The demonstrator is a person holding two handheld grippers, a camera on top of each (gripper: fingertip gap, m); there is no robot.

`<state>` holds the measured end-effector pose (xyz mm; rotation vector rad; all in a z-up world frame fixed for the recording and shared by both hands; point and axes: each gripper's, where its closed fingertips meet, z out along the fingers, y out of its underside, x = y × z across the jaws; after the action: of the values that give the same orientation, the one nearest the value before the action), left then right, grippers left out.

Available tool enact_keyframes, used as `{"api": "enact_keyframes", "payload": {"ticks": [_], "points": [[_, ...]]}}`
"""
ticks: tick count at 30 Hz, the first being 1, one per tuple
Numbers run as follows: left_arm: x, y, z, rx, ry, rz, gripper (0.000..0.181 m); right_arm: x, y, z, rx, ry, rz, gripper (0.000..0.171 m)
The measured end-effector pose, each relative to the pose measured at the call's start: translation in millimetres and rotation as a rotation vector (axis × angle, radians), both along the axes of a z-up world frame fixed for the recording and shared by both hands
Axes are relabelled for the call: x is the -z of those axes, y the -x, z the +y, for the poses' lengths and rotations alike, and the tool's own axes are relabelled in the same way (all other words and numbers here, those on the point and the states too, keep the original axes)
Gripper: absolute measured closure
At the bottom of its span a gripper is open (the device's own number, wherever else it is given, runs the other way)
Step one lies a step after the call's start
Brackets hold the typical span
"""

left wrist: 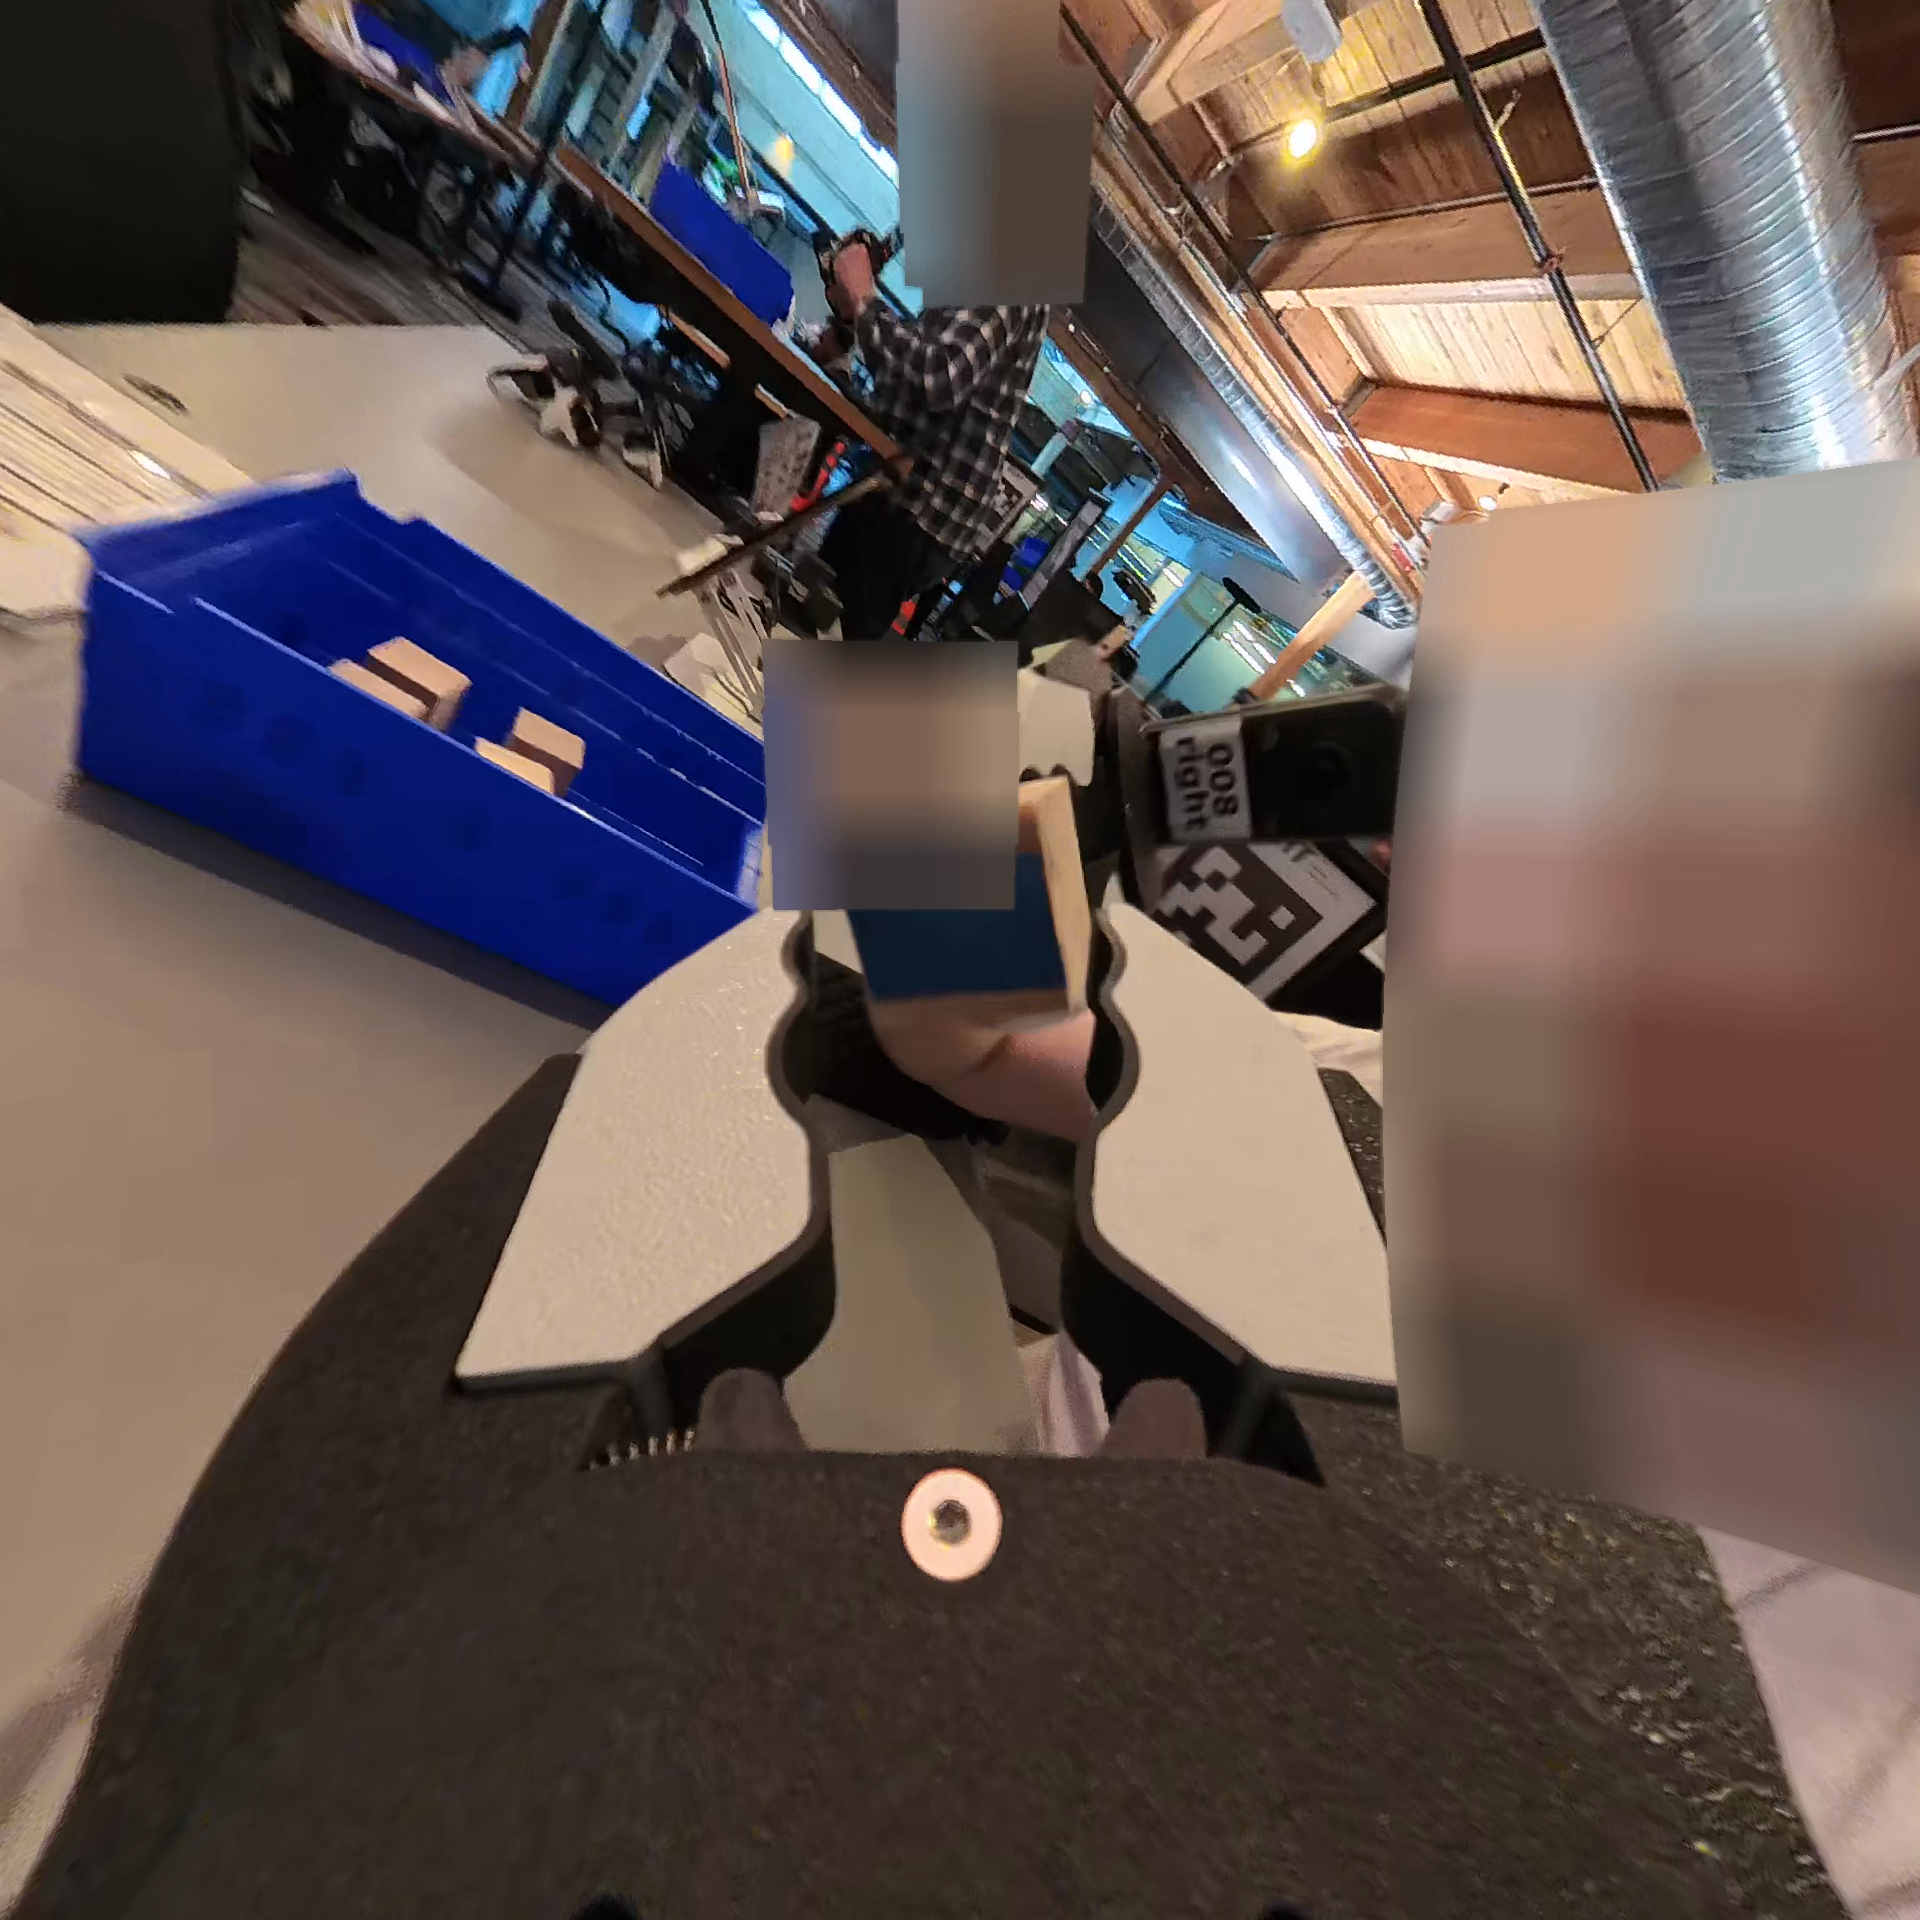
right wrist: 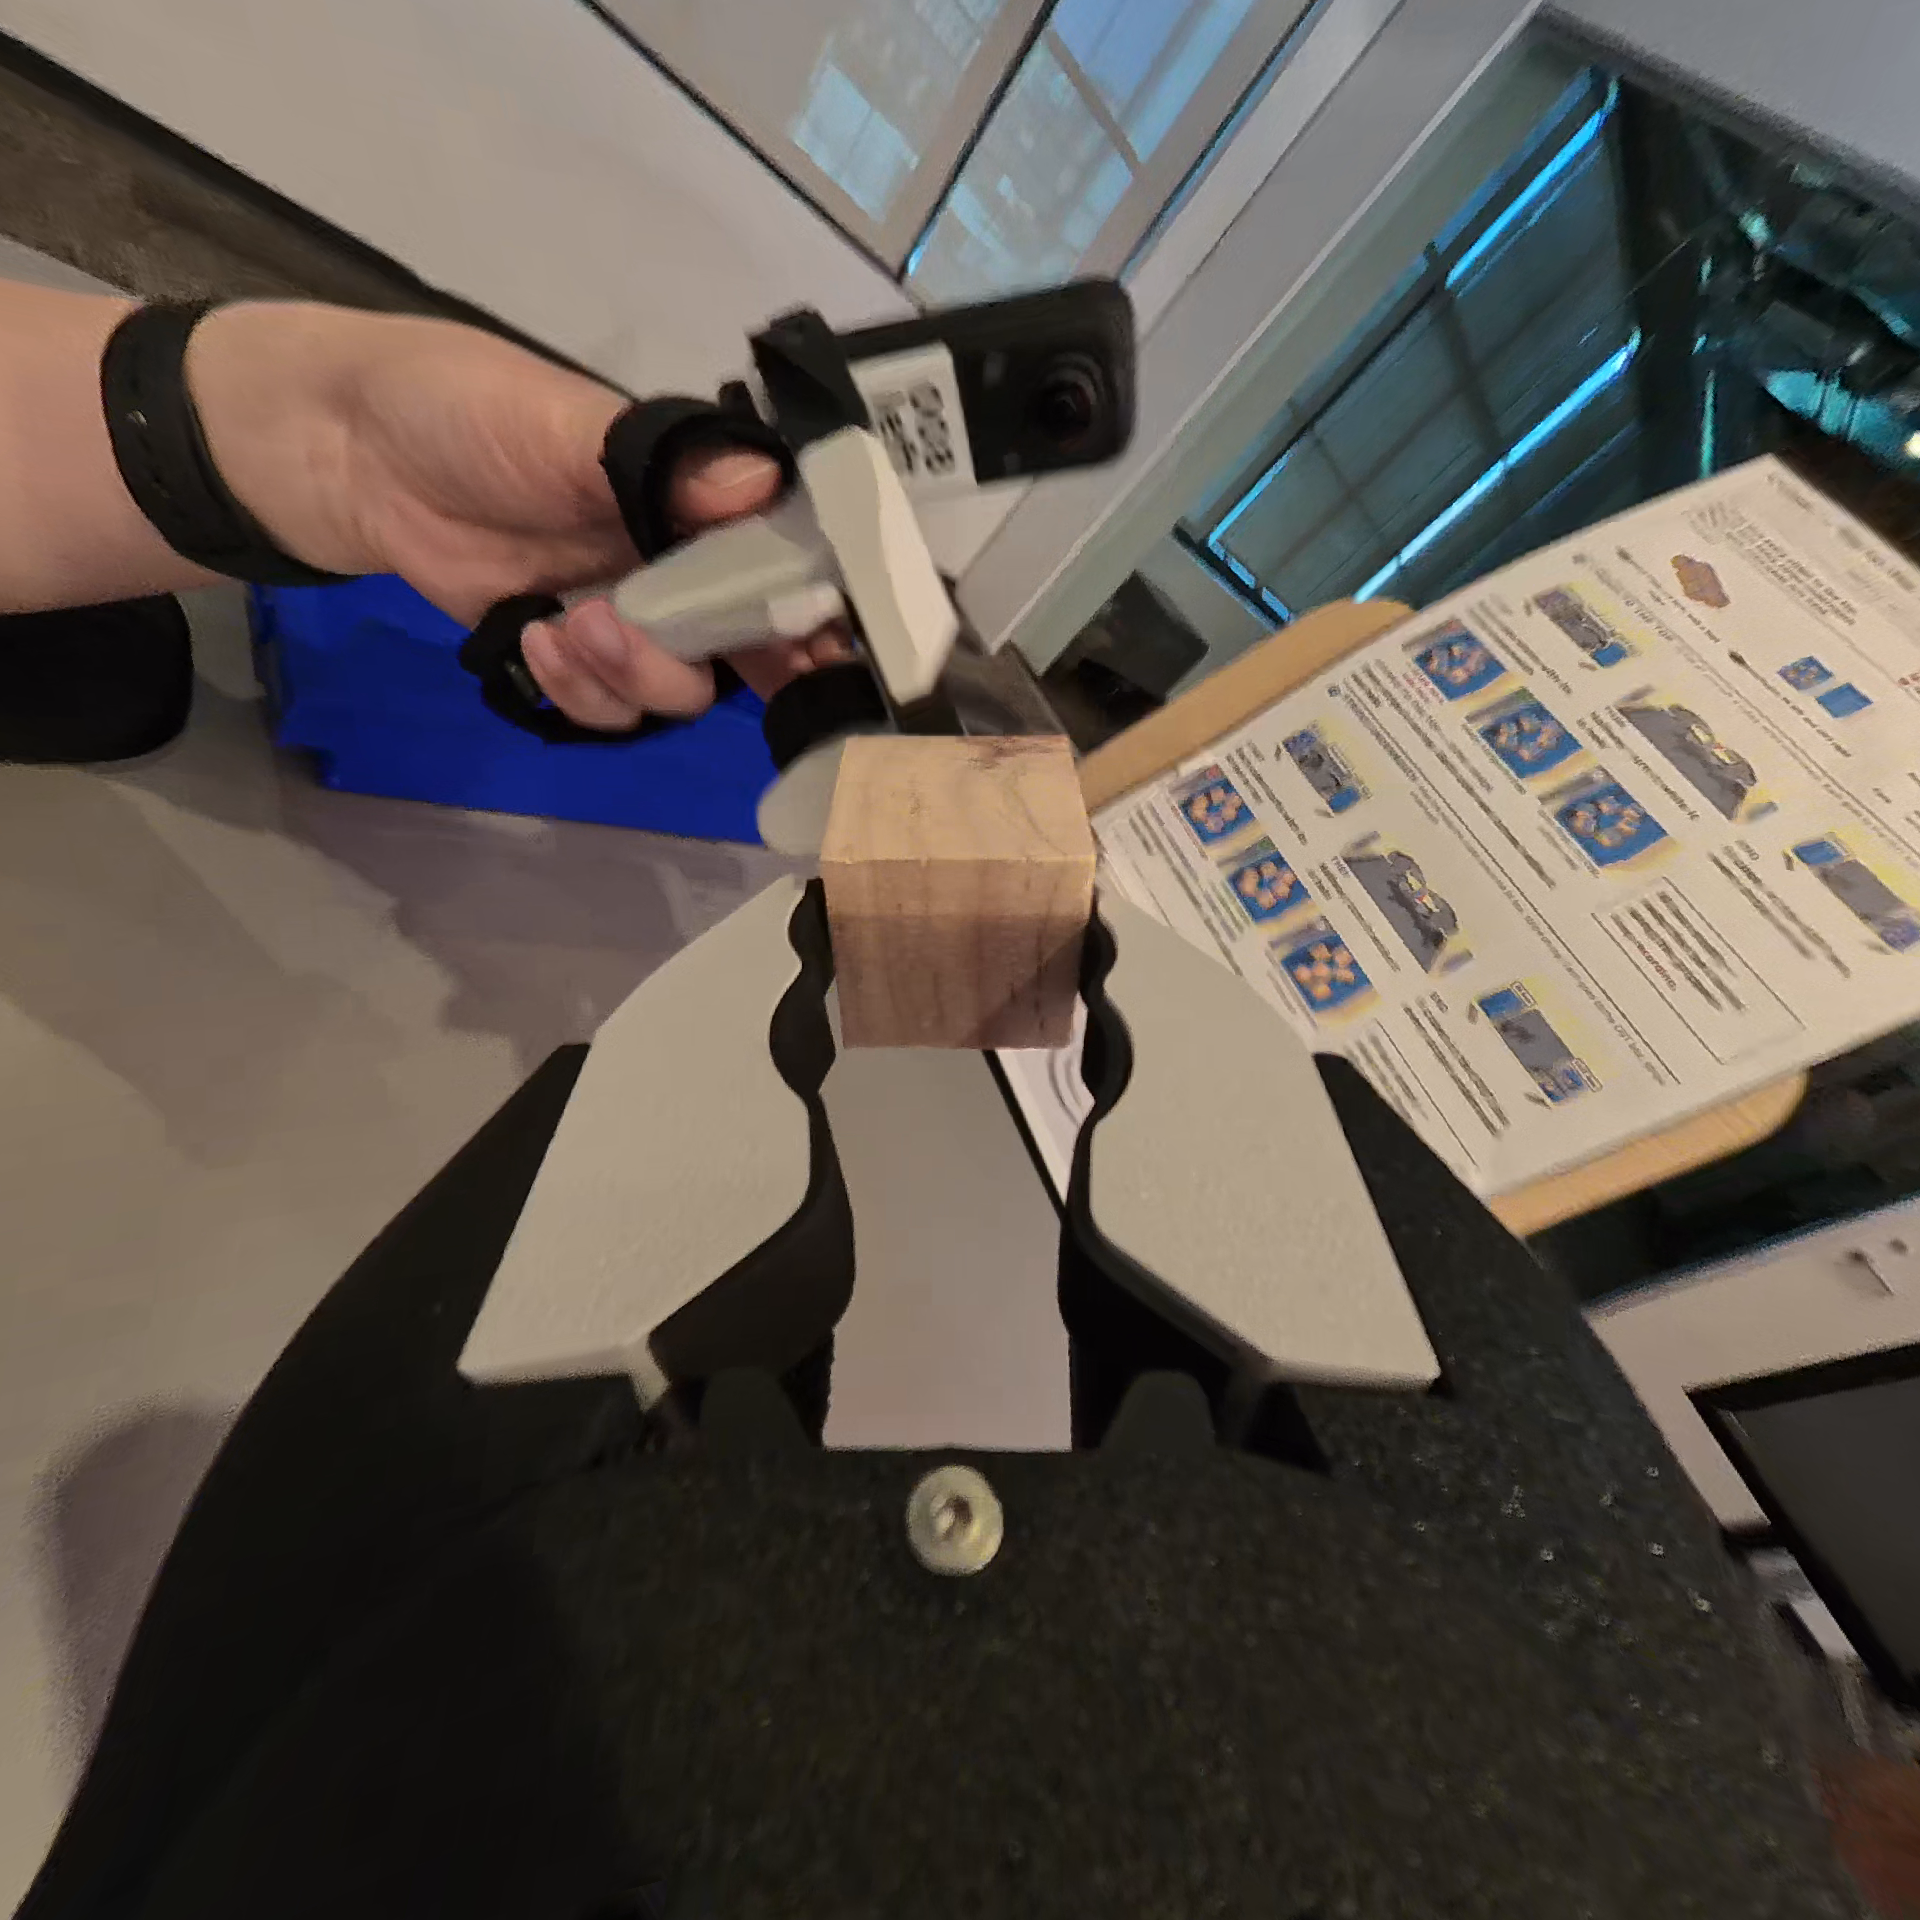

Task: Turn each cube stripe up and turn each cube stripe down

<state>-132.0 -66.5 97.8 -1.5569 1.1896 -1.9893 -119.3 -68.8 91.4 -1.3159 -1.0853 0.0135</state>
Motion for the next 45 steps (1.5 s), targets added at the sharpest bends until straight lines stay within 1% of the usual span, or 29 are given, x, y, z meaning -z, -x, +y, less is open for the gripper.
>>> {"api": "enact_keyframes", "payload": {"ticks": [1,2,3,5,7,8,10,12,14,16,20,22,26,34,39,41,43,45], "points": [[-1.9,3.4,6.3,-0.033,-0.031,-0.001,0.127,-7.5,-14.9,0.7,0.041,0.019,-0.021,0.126],[-3.1,7.3,13.5,-0.076,-0.077,0.008,0.123,-15.3,-36.6,2.2,0.104,0.053,-0.034,0.126],[-4.6,11.7,21.3,-0.128,-0.136,0.018,0.122,-16.3,-62.6,2.3,0.172,0.157,-0.040,0.126],[-9.4,21.4,36.1,-0.246,-0.270,0.034,0.121,-7.9,-117.4,-3.6,0.288,0.421,0.044,0.126],[-15.6,30.4,45.0,-0.337,-0.374,0.043,0.120,16.1,-170.4,-7.6,0.413,0.677,0.150,0.126],[-18.9,34.1,47.1,-0.368,-0.403,0.040,0.120,34.4,-197.2,-8.7,0.499,0.790,0.168,0.126],[-24.8,39.2,48.0,-0.401,-0.427,0.019,0.123,74.2,-242.2,-12.8,0.651,0.977,0.134,0.126],[-27.4,41.5,47.2,-0.408,-0.431,0.013,0.126,106.8,-263.5,-15.1,0.707,1.145,0.143,0.126],[-25.8,41.1,44.9,-0.400,-0.436,0.030,0.126,135.0,-270.9,-15.6,0.726,1.295,0.151,0.126],[-22.9,39.1,41.7,-0.391,-0.447,0.053,0.126,158.7,-272.0,-13.5,0.742,1.392,0.120,0.126],[-14.5,33.6,37.1,-0.388,-0.503,0.111,0.127,190.4,-267.1,-2.6,0.762,1.471,0.047,0.126],[-10.3,31.3,34.1,-0.382,-0.532,0.140,0.126,200.6,-269.1,-0.2,0.809,1.486,0.006,0.126],[-8.5,29.9,32.3,-0.392,-0.573,0.161,0.127,213.2,-270.1,0.8,0.853,1.511,-0.036,0.126],[-12.4,34.0,35.7,-0.401,-0.534,0.143,0.127,229.6,-270.2,3.3,0.893,1.549,-0.075,0.126],[-13.2,35.7,36.7,-0.409,-0.546,0.148,0.127,229.4,-271.2,5.1,0.900,1.549,-0.078,0.126],[-15.2,38.6,38.0,-0.420,-0.553,0.150,0.126,223.4,-272.4,6.0,0.906,1.530,-0.073,0.126],[-21.8,44.6,38.5,-0.436,-0.571,0.137,0.125,205.8,-272.7,11.6,0.909,1.452,-0.039,0.123],[-33.1,54.4,40.0,-0.470,-0.597,0.111,0.123,174.7,-270.9,15.2,0.883,1.329,-0.011,0.122]]}}
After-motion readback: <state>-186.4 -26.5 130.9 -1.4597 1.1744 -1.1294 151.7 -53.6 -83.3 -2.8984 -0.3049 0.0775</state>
